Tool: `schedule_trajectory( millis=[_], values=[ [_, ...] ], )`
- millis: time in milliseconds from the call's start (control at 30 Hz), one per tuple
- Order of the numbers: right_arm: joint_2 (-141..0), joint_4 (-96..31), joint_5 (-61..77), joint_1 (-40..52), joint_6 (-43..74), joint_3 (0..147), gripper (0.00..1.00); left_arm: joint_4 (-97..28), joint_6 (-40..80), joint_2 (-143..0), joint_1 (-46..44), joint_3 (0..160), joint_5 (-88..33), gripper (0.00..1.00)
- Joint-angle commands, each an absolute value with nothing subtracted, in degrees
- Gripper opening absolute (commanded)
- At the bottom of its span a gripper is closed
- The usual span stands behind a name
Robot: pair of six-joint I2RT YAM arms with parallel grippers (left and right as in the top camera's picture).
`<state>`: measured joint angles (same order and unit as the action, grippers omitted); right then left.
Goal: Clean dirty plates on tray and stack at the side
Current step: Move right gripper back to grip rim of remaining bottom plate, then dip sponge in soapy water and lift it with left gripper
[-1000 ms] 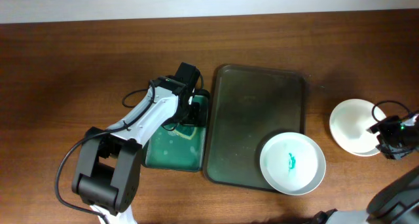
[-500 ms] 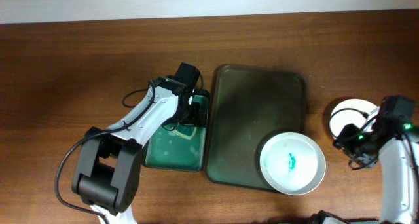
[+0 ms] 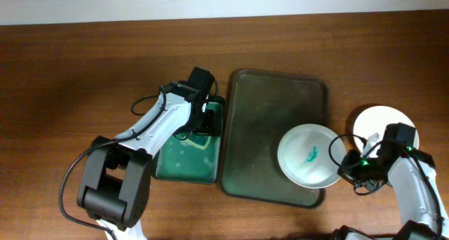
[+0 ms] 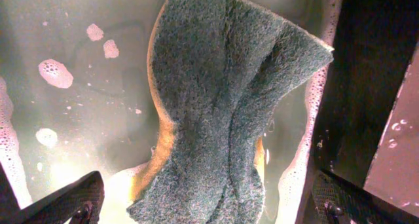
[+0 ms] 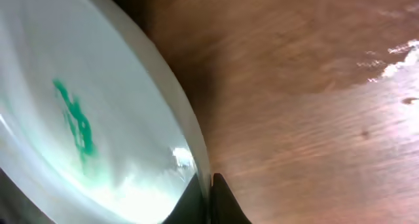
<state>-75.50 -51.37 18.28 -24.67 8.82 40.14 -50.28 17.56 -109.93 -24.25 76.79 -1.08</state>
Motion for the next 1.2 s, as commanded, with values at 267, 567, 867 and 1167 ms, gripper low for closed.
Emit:
schedule_trajectory(
  millis=[267,567,867,1167],
  values=[
    [-81.4,-37.8,7.0,0.4,15.7,46.3,0.04,-50.4,17.5,-109.1,-24.3,76.8,-0.7,0.99],
    [-85.1,-43.4,10.7,3.4,15.2,54.6,0.24,-50.8,14.2,-109.1,-24.2,76.8,13.1,0.99],
    [-81.7,-53.5,13.1,3.4,11.4,65.6,0.28,-47.1,18.4,-109.1,-24.2,76.8,0.9,0.97],
    [-81.7,-54.8,13.1,3.4,11.4,65.5,0.28,-39.1,13.1,-109.2,-25.1,75.7,2.2,0.51]
  ],
)
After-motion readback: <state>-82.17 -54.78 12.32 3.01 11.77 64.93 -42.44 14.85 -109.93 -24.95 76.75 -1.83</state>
